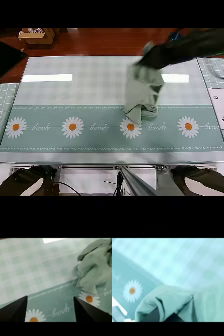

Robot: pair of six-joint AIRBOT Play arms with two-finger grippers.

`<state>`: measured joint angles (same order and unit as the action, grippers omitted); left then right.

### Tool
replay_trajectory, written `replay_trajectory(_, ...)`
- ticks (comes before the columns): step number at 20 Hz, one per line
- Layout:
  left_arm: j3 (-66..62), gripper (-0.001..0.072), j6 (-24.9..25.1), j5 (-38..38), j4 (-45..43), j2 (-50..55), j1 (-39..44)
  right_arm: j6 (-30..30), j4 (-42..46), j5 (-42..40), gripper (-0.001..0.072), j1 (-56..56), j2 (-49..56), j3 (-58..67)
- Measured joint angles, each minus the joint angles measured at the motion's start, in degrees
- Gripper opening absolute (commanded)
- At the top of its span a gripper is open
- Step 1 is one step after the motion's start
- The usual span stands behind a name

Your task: Fold the shirts.

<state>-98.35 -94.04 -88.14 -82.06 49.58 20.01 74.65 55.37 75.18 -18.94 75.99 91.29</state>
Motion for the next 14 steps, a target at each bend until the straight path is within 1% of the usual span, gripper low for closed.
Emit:
replay_trajectory(2, 3.4, 0.0719, 0.0, -0.2, 0.0, 0.0, 0.0, 0.4, 2.3, -1.3, 0.0037, -8.8, 5.8, 0.0)
replay_trajectory(3, 5.3, 0.0719, 0.0, -0.3, 0.0, 0.0, 0.0, 0.6, 3.1, -2.6, 0.0161, -12.6, 8.4, 0.0)
replay_trajectory(4, 7.2, 0.0719, 0.1, -0.3, 0.0, 0.0, 0.0, 0.8, 3.5, -3.7, 0.0305, -15.7, 10.6, 0.0)
replay_trajectory(5, 9.0, 0.0719, 0.2, -0.3, -0.3, 0.0, 0.0, 0.8, 4.0, -5.0, 0.0378, -17.8, 12.0, 0.0)
replay_trajectory(8, 14.7, 0.0719, 1.4, -0.3, -2.2, 0.0, 0.0, 1.0, 5.1, -6.4, 0.0381, -20.3, 13.3, 0.0)
replay_trajectory(9, 16.7, 0.072, 2.1, -0.2, -2.7, 0.0, 0.0, 1.0, 5.8, -6.5, 0.0401, -19.9, 12.6, 0.0)
replay_trajectory(10, 18.5, 0.0719, 2.7, 0.1, -3.2, 0.0, 0.0, 1.1, 6.4, -6.5, 0.0456, -18.8, 11.2, 0.0)
replay_trajectory(11, 20.7, 0.072, 3.5, 0.4, -3.6, 0.0, 0.0, 1.0, 7.2, -6.5, 0.0488, -17.3, 9.6, 0.0)
replay_trajectory(14, 27.8, 0.0718, 5.2, 1.0, -4.2, -0.2, -0.1, 1.1, 12.1, -5.6, 0.0488, -10.2, 3.6, 0.0)
